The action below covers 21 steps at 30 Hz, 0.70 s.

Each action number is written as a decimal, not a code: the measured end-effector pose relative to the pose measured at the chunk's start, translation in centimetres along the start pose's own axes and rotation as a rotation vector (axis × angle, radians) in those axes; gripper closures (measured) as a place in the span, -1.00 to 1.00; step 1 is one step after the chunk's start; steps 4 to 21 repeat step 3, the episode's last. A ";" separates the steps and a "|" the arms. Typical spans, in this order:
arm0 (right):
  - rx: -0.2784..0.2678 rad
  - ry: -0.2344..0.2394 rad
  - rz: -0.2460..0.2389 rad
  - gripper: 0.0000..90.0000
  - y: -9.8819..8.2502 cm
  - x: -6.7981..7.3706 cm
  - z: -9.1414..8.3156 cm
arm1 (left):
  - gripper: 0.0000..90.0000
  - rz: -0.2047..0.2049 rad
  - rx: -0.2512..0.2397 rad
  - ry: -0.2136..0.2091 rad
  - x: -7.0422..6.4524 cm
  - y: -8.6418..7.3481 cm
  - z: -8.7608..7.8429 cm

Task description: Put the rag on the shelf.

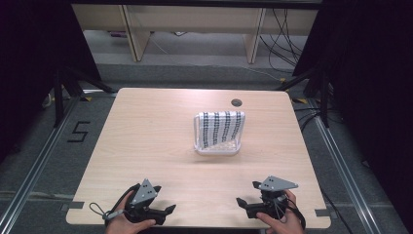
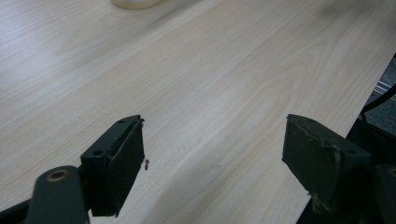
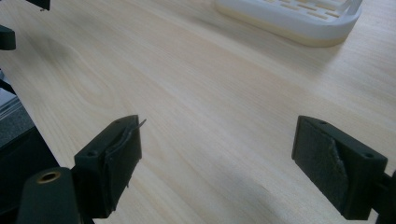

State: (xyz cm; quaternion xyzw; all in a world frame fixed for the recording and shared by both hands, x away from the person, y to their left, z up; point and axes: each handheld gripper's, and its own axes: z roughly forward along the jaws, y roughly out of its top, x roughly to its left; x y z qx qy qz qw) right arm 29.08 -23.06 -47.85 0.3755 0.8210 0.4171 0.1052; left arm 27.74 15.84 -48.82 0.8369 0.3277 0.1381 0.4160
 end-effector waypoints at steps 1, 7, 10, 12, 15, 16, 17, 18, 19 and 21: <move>0.002 -0.001 0.002 -0.62 0.0 0.0 0.0 | -0.55 -0.005 -0.001 -0.003 0.0 0.0 0.0; -0.008 -0.025 0.003 -0.62 -0.1 0.0 0.0 | -0.55 -0.015 -0.008 -0.002 0.0 -0.1 0.2; -0.008 -0.025 0.003 -0.62 -0.1 0.0 0.0 | -0.55 -0.015 -0.008 -0.002 0.0 -0.1 0.2; -0.008 -0.025 0.003 -0.62 -0.1 0.0 0.0 | -0.55 -0.015 -0.008 -0.002 0.0 -0.1 0.2; -0.008 -0.025 0.003 -0.62 -0.1 0.0 0.0 | -0.55 -0.015 -0.008 -0.002 0.0 -0.1 0.2; -0.008 -0.025 0.003 -0.62 -0.1 0.0 0.0 | -0.55 -0.015 -0.008 -0.002 0.0 -0.1 0.2; -0.008 -0.025 0.003 -0.62 -0.1 0.0 0.0 | -0.55 -0.015 -0.008 -0.002 0.0 -0.1 0.2; -0.008 -0.025 0.003 -0.62 -0.1 0.0 0.0 | -0.55 -0.015 -0.008 -0.002 0.0 -0.1 0.2; -0.008 -0.025 0.003 -0.62 -0.1 0.0 0.0 | -0.55 -0.015 -0.008 -0.002 0.0 -0.1 0.2; -0.008 -0.025 0.003 -0.62 -0.1 0.0 0.0 | -0.55 -0.015 -0.008 -0.002 0.0 -0.1 0.2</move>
